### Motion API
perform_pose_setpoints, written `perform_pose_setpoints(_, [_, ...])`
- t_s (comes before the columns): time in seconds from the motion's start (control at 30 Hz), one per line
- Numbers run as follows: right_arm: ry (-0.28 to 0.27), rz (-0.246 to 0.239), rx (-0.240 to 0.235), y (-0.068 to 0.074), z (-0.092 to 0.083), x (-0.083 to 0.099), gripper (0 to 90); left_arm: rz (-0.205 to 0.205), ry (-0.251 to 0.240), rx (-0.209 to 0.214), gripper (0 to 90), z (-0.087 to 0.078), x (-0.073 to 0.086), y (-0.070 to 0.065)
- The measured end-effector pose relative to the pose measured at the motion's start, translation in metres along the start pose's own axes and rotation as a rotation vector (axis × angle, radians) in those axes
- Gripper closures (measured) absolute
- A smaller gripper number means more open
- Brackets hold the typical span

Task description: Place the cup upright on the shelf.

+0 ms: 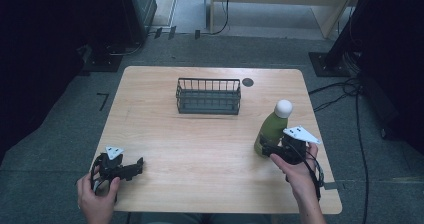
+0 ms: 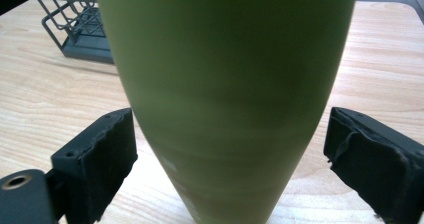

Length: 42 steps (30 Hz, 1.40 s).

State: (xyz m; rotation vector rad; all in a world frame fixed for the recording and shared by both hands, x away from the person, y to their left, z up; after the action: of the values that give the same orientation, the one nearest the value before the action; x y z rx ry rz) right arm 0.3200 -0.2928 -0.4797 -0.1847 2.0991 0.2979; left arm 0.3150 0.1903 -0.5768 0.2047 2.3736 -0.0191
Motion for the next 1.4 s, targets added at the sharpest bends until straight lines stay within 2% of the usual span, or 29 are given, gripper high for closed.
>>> perform_pose_setpoints(0.37, [-0.023,0.0,-0.012,0.001,0.003,-0.006,15.2,0.001,0.001,0.0,0.0,0.0,0.0,0.0])
perform_pose_setpoints(0.7, [-0.048,0.005,-0.005,0.002,0.008,-0.011,19.1,0.002,0.002,0.0,0.0,0.0,0.0,0.0])
perform_pose_setpoints(0.77, [-0.053,-0.013,0.004,0.003,0.008,-0.012,19.8,0.002,0.002,0.0,0.0,0.0,0.0,0.0])
perform_pose_setpoints(0.93, [-0.052,-0.019,0.008,0.002,0.008,-0.012,20.1,0.002,0.002,0.0,0.0,0.0,0.0,0.0])
perform_pose_setpoints(1.07, [-0.052,0.008,-0.015,0.003,0.008,-0.014,20.3,0.001,0.001,0.0,0.0,0.0,0.0,0.0])
perform_pose_setpoints(1.4, [-0.066,-0.016,-0.054,0.017,0.008,-0.03,20.4,0.002,0.002,0.0,0.0,0.0,0.0,0.0])
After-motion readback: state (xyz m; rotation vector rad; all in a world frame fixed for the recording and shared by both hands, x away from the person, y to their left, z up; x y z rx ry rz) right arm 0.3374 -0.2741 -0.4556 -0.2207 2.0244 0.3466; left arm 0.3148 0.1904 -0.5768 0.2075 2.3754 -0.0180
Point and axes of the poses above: each handheld gripper's, and its own axes: z roughly forward along the jaws, x roughly out of its underside, y roughly to its left, the point moved 8 cm from there along z, roughly forward along the jaws, and after that the axes turned 3 degrees about -x, right-handed, at the moved point
